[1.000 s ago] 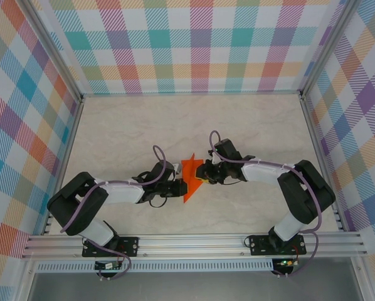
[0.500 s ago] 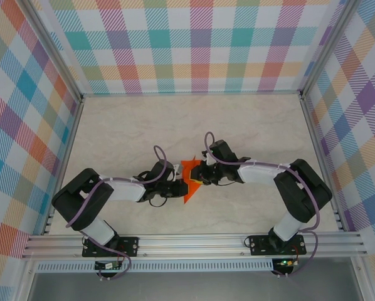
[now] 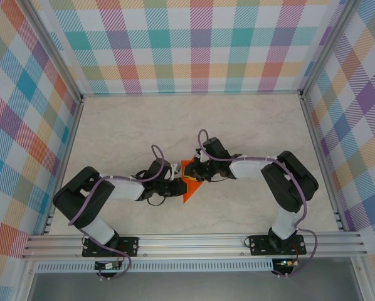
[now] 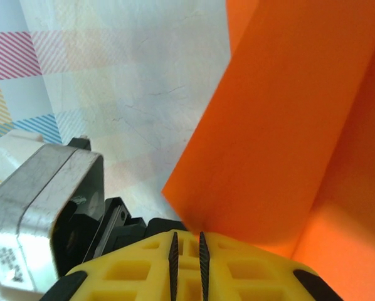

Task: Fold a paper plane with a square sheet of paper (pick it up from the middle)
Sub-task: Fourth fold the wing at the center of the table.

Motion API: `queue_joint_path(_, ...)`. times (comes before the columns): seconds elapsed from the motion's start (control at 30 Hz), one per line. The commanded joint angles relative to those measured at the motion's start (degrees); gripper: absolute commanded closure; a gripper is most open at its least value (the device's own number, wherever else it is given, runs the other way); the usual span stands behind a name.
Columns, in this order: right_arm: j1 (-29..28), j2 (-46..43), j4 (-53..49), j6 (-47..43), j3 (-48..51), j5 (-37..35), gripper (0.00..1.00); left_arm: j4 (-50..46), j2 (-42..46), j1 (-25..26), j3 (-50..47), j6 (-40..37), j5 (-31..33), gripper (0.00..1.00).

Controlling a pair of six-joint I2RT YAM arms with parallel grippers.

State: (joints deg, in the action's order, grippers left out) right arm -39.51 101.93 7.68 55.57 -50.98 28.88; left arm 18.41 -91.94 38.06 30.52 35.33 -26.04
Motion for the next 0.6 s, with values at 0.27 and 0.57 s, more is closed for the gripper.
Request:
queue_joint_path(0.27, -0.4, 2.1, -1.46, 1.16, -1.74, -2.68, 0.81, -3.54, 2.26, -0.97, 0.06, -0.96, -0.65, 0.8)
queue_joint_path(0.57, -0.37, 2.44, -2.43, 0.81, -2.46, -2.82, 0.81, -4.9, 3.35, -0.36, -0.46, -1.35, -0.68, 0.79)
